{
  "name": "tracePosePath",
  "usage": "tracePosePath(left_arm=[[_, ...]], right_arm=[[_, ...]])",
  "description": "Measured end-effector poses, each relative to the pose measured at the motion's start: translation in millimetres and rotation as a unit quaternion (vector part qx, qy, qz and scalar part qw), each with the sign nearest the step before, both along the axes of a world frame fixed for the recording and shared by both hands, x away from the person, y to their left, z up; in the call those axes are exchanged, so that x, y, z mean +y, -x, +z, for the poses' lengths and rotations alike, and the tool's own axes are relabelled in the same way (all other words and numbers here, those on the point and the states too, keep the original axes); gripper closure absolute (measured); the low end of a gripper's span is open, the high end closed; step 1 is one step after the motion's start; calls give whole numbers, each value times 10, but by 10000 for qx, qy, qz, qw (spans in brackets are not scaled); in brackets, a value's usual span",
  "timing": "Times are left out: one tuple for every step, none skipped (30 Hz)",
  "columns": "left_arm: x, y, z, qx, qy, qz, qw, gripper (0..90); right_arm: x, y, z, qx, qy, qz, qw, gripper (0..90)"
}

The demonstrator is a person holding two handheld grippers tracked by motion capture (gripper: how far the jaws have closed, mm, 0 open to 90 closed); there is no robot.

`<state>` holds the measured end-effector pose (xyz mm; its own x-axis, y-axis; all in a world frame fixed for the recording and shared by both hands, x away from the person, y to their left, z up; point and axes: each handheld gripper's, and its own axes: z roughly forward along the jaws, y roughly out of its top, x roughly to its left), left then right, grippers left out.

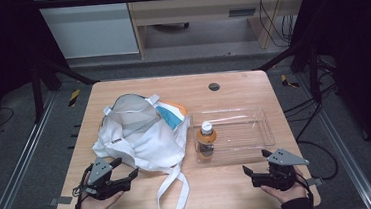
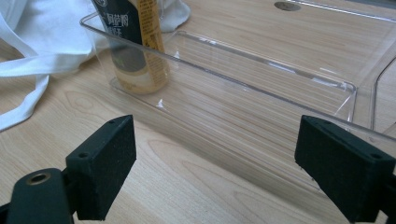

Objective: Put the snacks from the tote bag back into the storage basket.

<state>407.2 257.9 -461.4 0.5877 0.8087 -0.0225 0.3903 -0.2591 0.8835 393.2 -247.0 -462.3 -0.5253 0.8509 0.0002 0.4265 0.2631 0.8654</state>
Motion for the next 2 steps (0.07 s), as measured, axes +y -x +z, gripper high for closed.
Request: tracePosePath(left_arm=[[31,6,-3,-5,-16,19,10000,263],[54,10,-7,-1,-11,45,10000,263]], right_arm=[[-1,0,-2,6,6,-3,10000,130],[-2,-1,-4,16,2,-9,10000,130]])
